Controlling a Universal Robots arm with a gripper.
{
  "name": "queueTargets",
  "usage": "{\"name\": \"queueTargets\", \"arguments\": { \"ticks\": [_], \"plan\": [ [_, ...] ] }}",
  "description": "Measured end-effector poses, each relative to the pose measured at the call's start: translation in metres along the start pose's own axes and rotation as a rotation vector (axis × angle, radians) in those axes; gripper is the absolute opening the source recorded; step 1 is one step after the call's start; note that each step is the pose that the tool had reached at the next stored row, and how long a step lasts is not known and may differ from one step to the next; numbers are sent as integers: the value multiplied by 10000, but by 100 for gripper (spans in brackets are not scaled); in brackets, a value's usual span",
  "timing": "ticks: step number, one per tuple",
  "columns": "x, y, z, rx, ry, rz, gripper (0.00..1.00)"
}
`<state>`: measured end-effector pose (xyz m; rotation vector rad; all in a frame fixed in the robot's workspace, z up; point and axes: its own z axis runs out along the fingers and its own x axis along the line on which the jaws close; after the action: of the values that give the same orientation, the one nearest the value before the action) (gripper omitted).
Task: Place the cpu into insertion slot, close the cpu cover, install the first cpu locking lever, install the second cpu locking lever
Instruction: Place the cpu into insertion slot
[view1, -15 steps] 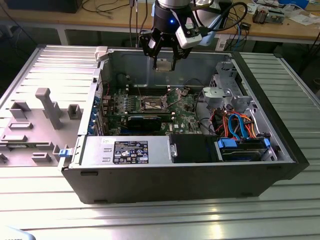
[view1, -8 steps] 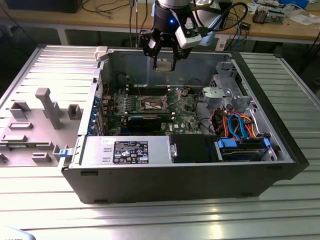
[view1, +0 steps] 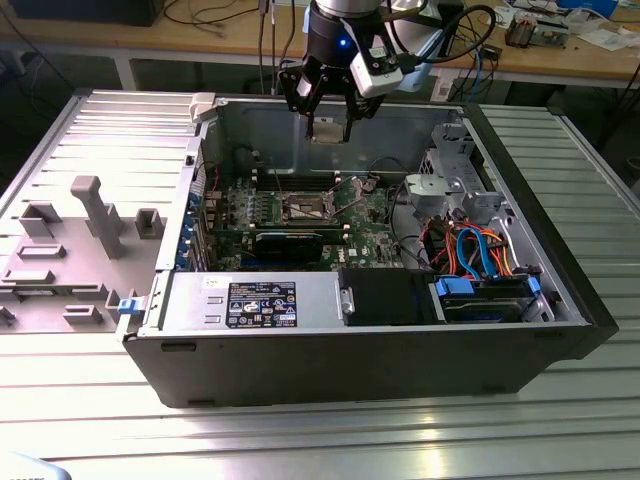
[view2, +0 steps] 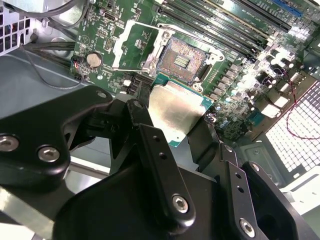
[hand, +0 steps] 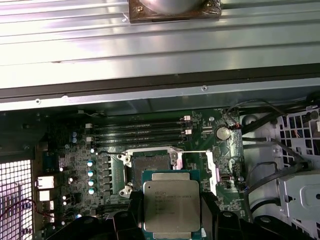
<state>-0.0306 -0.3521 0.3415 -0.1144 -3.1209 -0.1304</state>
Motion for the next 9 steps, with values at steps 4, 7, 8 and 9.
{"name": "queueTargets", "arguments": {
  "ticks": [4,7,8,9],
  "plan": [
    [0,0,0,13,-4,38,55],
    [0,0,0,27,-10,99,55],
    [0,0,0,31,-12,114,55],
    [0,0,0,33,-13,124,55]
  ]
}}
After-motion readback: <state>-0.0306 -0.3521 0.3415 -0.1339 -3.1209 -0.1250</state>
